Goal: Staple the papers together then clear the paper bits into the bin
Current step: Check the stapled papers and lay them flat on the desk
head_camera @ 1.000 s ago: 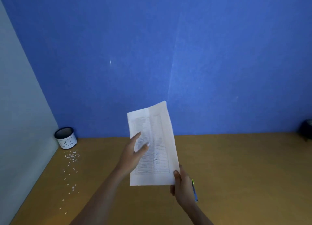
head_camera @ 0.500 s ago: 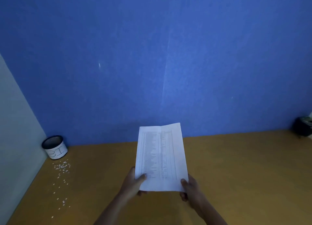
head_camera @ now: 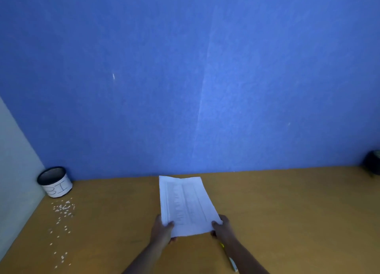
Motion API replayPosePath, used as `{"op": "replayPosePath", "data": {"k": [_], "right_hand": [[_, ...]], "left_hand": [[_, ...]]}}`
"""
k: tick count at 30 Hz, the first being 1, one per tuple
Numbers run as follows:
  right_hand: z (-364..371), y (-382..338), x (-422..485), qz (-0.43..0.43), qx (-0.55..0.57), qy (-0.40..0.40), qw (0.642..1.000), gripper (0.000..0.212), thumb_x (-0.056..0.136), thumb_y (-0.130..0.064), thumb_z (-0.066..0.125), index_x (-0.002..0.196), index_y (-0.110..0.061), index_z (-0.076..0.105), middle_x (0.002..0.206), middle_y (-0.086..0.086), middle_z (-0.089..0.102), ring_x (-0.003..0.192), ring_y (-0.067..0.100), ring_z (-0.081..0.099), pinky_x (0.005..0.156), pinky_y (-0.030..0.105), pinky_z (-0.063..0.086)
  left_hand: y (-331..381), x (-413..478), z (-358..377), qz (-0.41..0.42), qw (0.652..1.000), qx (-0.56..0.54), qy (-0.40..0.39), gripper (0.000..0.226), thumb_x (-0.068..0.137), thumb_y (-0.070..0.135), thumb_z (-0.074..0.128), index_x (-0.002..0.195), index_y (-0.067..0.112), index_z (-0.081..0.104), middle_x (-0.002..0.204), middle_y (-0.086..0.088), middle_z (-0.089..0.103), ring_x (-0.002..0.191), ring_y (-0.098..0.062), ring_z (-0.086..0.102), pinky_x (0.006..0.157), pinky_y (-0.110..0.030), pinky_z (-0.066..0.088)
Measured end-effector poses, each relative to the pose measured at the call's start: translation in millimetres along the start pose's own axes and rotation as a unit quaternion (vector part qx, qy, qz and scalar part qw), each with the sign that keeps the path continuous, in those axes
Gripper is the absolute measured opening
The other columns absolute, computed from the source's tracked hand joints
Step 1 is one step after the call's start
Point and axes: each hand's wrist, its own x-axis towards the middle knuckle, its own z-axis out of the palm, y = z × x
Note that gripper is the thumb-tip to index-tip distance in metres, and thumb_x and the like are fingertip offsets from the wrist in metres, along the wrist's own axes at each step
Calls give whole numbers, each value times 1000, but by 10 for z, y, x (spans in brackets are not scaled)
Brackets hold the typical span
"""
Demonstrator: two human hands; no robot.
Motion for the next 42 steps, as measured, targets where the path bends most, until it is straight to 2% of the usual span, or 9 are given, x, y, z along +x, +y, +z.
{"op": "replayPosePath", "data": {"k": [9,15,18,22,29,33,35,37,42], "right_hand": [[133,-2,293,13,-61,7,998,50,85,3,52,133,-3,43,78,13,62,38,9,56,41,22,48],[226,94,354,6,-122,-3,992,53,83,0,55,134,0,43,93,17,64,40,8,57,42,22,47],[237,90,308,-8,-180,-13,984,53,83,-10,58,134,-4,44,113,16,63,75,22,66,49,18,45],[246,127,231,-61,-261,-10,963,54,91,-19,55,140,-7,37,138,12,44,124,28,47,96,29,43],[335,296,110,-175,-379,-1,909,62,95,-29,48,149,-17,20,158,2,14,144,24,16,116,37,22],[410,409,91,-207,-466,-61,858,65,98,-37,38,152,-20,7,161,2,-4,148,23,-2,119,41,6],[417,475,102,-203,-494,-92,840,66,99,-38,36,152,-18,3,161,5,-8,148,24,-6,119,42,3],[419,520,128,-185,-500,-119,837,69,98,-40,36,152,-17,0,160,6,-11,148,24,-7,119,44,4],[419,526,192,-168,-495,-146,840,74,97,-42,39,152,-15,-3,160,6,-13,148,25,-9,118,45,6]], "left_hand": [[-31,295,40,7,994,82,74,37,85,9,64,116,6,43,92,-13,59,59,-29,65,38,-29,50],[-202,486,63,-4,986,140,94,44,80,12,71,115,6,45,109,-17,60,87,-36,64,67,-47,58],[-210,468,80,1,984,144,109,49,80,8,71,122,0,45,118,-20,59,104,-36,60,84,-44,53],[-212,421,92,15,976,162,145,68,82,8,70,139,-1,33,135,-21,45,121,-37,49,96,-46,46],[-487,195,211,165,916,349,107,62,89,34,61,144,14,39,153,-10,32,139,-31,32,111,-46,30],[-705,164,283,168,893,411,65,72,92,62,20,135,14,53,146,-10,44,132,-37,44,103,-55,35],[-719,129,281,136,886,442,26,80,91,67,9,147,16,33,157,-9,24,143,-34,24,112,-53,22],[-780,146,257,112,875,470,6,69,95,59,20,152,24,3,161,-1,-5,148,-25,-3,118,-45,3],[-654,125,211,88,857,508,-17,68,96,57,24,152,28,1,161,2,-9,148,-23,-6,118,-46,2]]}}
